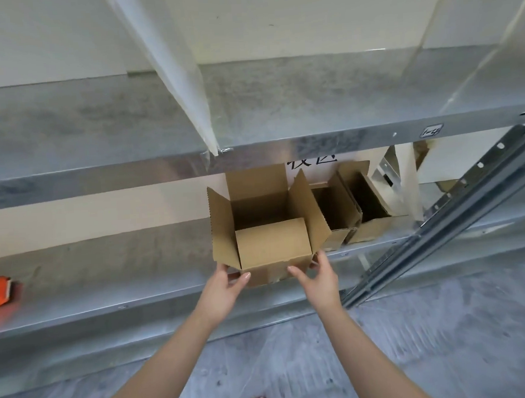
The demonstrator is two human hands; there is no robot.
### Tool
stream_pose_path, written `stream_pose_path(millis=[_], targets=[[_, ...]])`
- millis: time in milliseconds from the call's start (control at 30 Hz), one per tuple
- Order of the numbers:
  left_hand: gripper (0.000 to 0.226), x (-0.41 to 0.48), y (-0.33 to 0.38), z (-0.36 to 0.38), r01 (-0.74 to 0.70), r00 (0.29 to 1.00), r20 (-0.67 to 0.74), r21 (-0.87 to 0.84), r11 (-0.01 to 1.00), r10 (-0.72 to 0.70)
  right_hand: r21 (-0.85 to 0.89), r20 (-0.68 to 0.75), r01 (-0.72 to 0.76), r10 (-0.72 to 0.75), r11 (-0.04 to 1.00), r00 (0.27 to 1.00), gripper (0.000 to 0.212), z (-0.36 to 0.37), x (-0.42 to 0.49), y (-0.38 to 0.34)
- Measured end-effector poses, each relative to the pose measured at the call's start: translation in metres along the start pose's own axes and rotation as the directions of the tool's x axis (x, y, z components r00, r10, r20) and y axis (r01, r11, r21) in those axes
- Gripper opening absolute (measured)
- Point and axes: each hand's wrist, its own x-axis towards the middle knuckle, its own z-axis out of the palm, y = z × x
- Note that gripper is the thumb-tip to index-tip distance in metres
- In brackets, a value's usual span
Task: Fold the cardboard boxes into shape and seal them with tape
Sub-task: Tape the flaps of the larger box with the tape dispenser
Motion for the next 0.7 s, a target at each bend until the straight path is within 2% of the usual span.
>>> stream_pose_path(millis=[67,167,267,333,400,467,567,700], targets=[[0.051,0.0,0.001,-0.006,-0.015,1.0,0.007,0.048,0.999,0.014,-0.002,0.005,0.002,-0.002,1.0,1.0,0.082,0.0,0.0,-0.001],[0.063,-0.013,-0.003,-0.019,-0.109,0.993,0.0,0.291,0.95,0.114,-0.089,0.0,0.036,-0.036,0.995,0.999,0.096,-0.006,-0.018,0.003],[0.077,-0.037,-0.02,-0.035,-0.179,0.977,0.021,0.627,0.758,0.213,-0.3,0.012,0.139,-0.142,0.944,0.99,0.091,-0.008,-0.051,0.012],[0.089,-0.054,-0.03,-0.044,-0.187,0.966,0.024,0.752,0.632,0.258,-0.456,-0.004,0.2,-0.227,0.867,0.974,0.08,-0.005,-0.072,0.011],[0.087,-0.074,-0.036,-0.05,-0.184,0.959,0.019,0.804,0.565,0.284,-0.567,0.04,0.27,-0.301,0.778,0.953,0.069,0.001,-0.09,0.005],[0.084,-0.094,-0.041,-0.057,-0.156,0.957,-0.007,0.831,0.534,0.291,-0.625,0.176,0.378,-0.348,0.683,0.921,0.064,0.012,-0.107,-0.008],[0.084,-0.122,-0.051,-0.079,-0.109,0.956,-0.06,0.837,0.536,0.289,-0.658,0.37,0.54,-0.398,0.526,0.839,0.064,0.038,-0.13,-0.037],[0.088,-0.155,-0.073,-0.127,-0.026,0.95,-0.152,0.834,0.552,0.274,-0.633,0.509,0.654,-0.415,0.414,0.754,0.066,0.086,-0.162,-0.076]])
